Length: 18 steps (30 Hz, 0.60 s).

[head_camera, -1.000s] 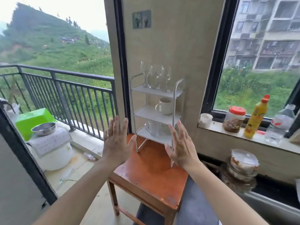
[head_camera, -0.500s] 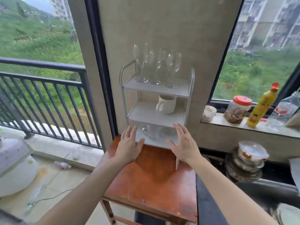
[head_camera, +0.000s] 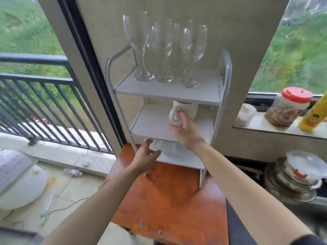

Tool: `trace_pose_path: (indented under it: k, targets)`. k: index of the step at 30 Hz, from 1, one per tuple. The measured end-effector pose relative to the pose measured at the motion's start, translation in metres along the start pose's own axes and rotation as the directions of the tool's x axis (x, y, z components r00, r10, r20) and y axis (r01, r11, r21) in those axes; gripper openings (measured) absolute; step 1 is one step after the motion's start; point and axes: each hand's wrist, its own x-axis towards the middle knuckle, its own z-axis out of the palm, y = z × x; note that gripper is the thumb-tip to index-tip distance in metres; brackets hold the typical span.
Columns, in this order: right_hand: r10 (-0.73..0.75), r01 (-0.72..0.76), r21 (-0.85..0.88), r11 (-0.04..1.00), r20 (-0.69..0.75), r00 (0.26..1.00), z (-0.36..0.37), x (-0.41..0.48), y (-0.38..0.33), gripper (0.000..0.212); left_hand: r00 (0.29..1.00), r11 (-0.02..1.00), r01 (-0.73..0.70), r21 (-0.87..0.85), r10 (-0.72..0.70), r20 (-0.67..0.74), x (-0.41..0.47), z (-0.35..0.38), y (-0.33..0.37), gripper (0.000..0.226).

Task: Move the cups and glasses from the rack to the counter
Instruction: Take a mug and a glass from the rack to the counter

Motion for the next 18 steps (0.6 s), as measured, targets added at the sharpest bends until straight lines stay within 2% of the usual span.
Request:
trace_pose_path:
  k: [3, 5, 9, 12, 15, 18]
  targets:
    - [0.073, -0.076, 0.044, 0.996, 0.051, 0.996, 0.002, 0.013, 0.001, 0.040, 0.997, 0.995, -0.071, -0.064, 0.069, -0.034, 0.007, 0.006, 0.001, 0.038]
    - [0.090, -0.102, 0.117, 0.988, 0.103, 0.991, 0.001, 0.015, -0.001, 0.032, 0.999, 0.992, -0.014, -0.125, 0.011, -0.030, 0.008, 0.010, 0.001, 0.031]
    - [0.103, -0.118, 0.255, 0.960, 0.070, 0.992, -0.003, 0.011, 0.004, 0.045, 0.991, 0.970, 0.131, -0.205, -0.126, 0.035, 0.003, 0.020, 0.002, 0.033]
    - [0.175, -0.170, 0.291, 0.942, 0.009, 0.985, -0.003, 0.005, 0.007, 0.059, 0.978, 0.941, 0.207, -0.268, -0.194, 0.077, 0.000, 0.023, 0.005, 0.032]
    - [0.222, -0.187, 0.375, 0.908, -0.052, 0.974, -0.007, -0.007, 0.004, 0.059, 0.967, 0.911, 0.250, -0.328, -0.219, 0.128, -0.009, 0.020, 0.003, 0.032]
    - [0.290, -0.240, 0.374, 0.896, -0.082, 0.953, -0.006, -0.024, 0.001, 0.057, 0.959, 0.867, 0.273, -0.417, -0.212, 0.187, -0.028, 0.013, -0.003, 0.034]
